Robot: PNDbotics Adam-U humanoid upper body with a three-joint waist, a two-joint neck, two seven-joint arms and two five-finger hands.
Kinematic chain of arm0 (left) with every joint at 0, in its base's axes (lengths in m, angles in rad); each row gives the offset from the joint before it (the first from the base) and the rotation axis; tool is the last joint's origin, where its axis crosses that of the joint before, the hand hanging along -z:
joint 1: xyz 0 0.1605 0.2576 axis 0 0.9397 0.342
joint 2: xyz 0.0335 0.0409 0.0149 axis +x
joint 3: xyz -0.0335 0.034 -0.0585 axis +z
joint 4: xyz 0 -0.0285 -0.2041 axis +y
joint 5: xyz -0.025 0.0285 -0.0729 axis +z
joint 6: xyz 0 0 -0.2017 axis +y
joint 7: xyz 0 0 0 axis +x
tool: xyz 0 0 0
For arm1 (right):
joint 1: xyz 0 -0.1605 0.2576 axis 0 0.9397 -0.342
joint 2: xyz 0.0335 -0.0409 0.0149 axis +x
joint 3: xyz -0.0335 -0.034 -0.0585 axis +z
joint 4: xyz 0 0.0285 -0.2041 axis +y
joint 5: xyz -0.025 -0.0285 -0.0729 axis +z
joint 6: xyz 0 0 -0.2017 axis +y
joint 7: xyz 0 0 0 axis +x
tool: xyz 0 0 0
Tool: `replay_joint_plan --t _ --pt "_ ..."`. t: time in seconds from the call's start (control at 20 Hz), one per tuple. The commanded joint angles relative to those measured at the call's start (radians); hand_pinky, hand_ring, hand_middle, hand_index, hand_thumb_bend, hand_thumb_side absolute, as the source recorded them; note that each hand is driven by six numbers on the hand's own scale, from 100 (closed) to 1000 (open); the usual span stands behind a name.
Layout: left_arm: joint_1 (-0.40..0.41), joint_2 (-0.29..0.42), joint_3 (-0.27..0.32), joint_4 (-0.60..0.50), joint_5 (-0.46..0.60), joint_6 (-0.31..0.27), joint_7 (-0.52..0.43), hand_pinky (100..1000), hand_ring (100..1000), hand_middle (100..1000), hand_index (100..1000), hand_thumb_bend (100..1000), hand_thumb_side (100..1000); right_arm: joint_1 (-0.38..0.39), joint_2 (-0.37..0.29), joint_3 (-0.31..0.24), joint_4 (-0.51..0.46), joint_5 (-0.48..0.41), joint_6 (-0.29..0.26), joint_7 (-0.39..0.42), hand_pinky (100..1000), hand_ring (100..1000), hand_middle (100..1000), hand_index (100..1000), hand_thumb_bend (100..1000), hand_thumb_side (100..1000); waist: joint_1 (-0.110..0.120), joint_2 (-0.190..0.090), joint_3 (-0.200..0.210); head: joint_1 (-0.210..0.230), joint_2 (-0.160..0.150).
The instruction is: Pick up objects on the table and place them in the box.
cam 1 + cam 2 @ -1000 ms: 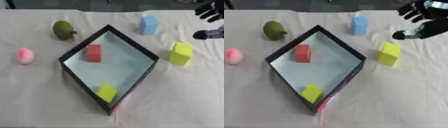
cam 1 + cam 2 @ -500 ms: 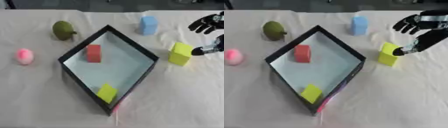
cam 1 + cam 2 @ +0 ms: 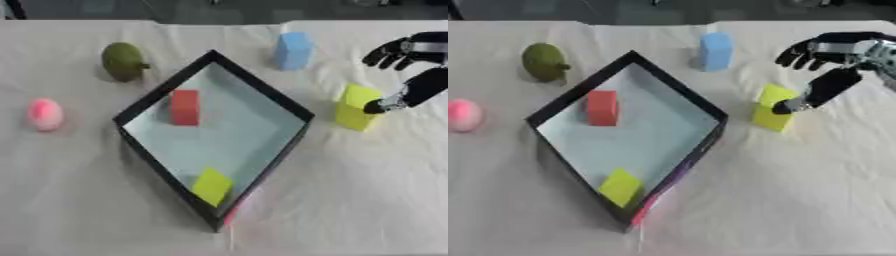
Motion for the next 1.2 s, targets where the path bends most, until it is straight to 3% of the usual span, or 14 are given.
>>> replay_joint_plan --t 0.05,0.85,0.9,0.95,1.2 --pt "-0.009 0.022 0.004 -0.014 0.0 0.0 -0.005 790 839 800 833 324 648 -0.026 -0.003 -0.004 0.035 0.03 -0.022 -0.003 880 907 876 913 611 359 -0.003 -0.015 0.0 0.001 -0.016" --pt "-0.013 0.013 0.003 -0.017 0.003 0.001 -0.008 791 839 800 833 320 652 -0.081 0.075 0.013 0.217 0.122 -0.109 0.064 882 894 883 917 630 366 0.006 0.002 0.004 -0.014 -0.022" --pt "-0.013 0.013 0.003 -0.017 0.003 0.001 -0.008 791 839 800 833 320 652 -0.083 0.08 0.013 0.231 0.129 -0.115 0.067 881 893 879 917 642 321 0.006 0.002 0.004 -0.015 -0.023" --pt "-0.013 0.012 0.003 -0.017 0.003 0.001 -0.008 791 839 800 833 319 652 -0.085 0.086 0.014 0.244 0.135 -0.12 0.072 881 892 880 917 632 368 0.007 0.003 0.005 -0.015 -0.023" --pt "-0.014 0.01 0.002 -0.017 0.003 0.001 -0.009 791 838 800 833 319 653 -0.098 0.117 0.024 0.29 0.159 -0.142 0.094 877 880 868 915 634 371 0.008 0.005 0.008 -0.015 -0.024"
